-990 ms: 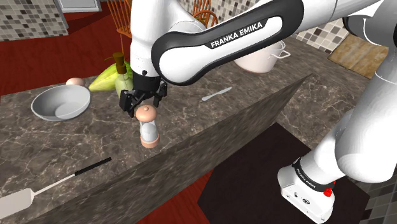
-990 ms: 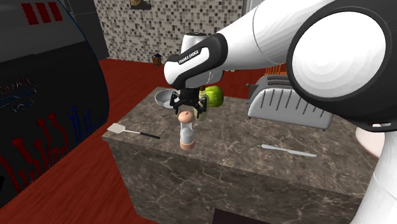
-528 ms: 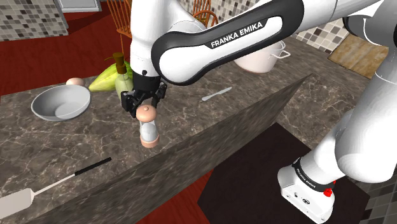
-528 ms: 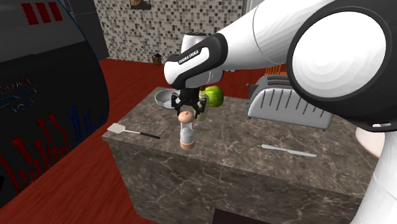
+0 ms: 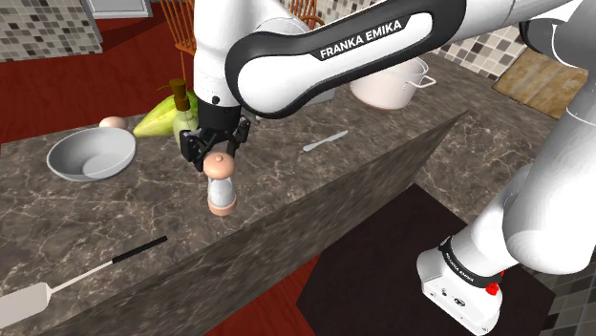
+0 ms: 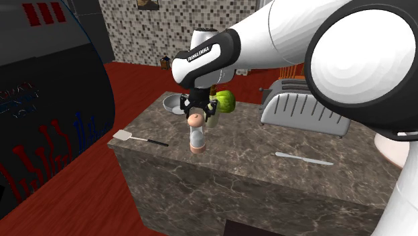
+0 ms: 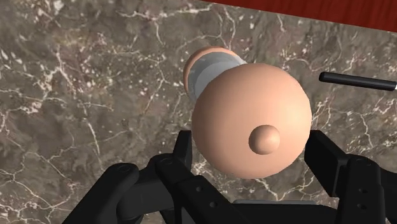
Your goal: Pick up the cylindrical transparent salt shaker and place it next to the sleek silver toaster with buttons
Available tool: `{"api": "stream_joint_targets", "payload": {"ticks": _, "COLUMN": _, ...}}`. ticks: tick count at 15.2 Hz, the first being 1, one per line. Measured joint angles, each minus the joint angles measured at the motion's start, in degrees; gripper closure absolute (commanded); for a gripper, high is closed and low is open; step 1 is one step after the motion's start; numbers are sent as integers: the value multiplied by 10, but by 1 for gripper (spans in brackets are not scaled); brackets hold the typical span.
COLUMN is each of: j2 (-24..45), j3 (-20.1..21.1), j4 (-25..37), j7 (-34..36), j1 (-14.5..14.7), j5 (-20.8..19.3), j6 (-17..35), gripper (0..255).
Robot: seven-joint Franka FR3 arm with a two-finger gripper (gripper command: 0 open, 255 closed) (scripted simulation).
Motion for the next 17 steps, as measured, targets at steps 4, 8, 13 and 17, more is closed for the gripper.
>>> {"api": "stream_joint_targets", "payload": {"ticks": 4, "j2": -13, "j3": 2, "j4": 14, "j7": -5, "j1": -3, "j5": 8, "j6": -26, "gripper": 255}}
{"api": "stream_joint_targets", "payload": {"ticks": 8, "j2": -22, "j3": 4, "j4": 34, "j7": -7, "j1": -4, "j5": 13, "j6": -53, "gripper": 255}}
{"api": "stream_joint_targets", "payload": {"ticks": 13, "j2": -30, "j3": 6, "j4": 63, "j7": -7, "j1": -4, "j5": 17, "j6": -90, "gripper": 255}}
{"api": "stream_joint_targets", "payload": {"ticks": 17, "j2": -37, "j3": 7, "j4": 88, "j7": -8, "j1": -4, "j5": 21, "j6": -120, "gripper": 255}}
